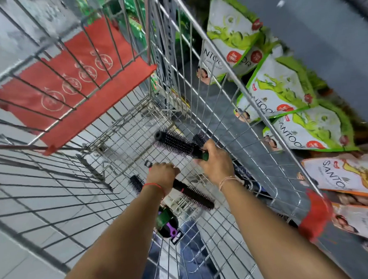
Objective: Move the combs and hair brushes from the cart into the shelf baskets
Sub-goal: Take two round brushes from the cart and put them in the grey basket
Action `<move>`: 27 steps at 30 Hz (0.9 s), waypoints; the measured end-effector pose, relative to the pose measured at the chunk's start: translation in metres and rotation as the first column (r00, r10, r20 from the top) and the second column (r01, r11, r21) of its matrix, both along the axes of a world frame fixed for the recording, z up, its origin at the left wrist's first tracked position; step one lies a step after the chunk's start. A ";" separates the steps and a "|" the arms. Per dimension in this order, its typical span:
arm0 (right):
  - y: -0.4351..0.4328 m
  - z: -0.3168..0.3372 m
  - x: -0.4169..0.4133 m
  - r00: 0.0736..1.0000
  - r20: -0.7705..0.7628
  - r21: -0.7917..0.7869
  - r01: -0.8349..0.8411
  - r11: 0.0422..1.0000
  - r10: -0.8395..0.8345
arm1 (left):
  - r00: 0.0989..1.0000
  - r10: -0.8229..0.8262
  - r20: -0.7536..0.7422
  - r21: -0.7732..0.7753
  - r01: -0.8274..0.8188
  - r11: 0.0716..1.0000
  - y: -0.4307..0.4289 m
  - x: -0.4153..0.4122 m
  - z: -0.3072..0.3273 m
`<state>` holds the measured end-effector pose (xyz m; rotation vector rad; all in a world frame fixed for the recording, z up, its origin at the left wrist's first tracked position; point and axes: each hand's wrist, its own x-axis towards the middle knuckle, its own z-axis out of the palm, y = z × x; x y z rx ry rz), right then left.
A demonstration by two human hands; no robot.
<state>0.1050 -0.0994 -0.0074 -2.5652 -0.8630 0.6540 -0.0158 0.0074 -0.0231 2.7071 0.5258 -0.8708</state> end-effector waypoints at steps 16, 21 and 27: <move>-0.073 0.211 -0.054 0.804 -0.149 0.807 0.436 0.399 -0.575 | 0.955 0.059 0.291 -0.453 0.083 0.888 0.094 0.031 0.258; -0.116 0.256 -0.067 0.724 -0.194 0.923 0.363 0.127 -0.662 | 0.934 0.175 0.311 -0.724 0.114 0.680 0.042 0.040 0.315; -0.173 0.307 -0.060 0.604 -0.200 0.955 0.297 -0.015 -0.771 | 0.866 0.386 0.318 -0.922 0.188 0.338 -0.083 0.081 0.357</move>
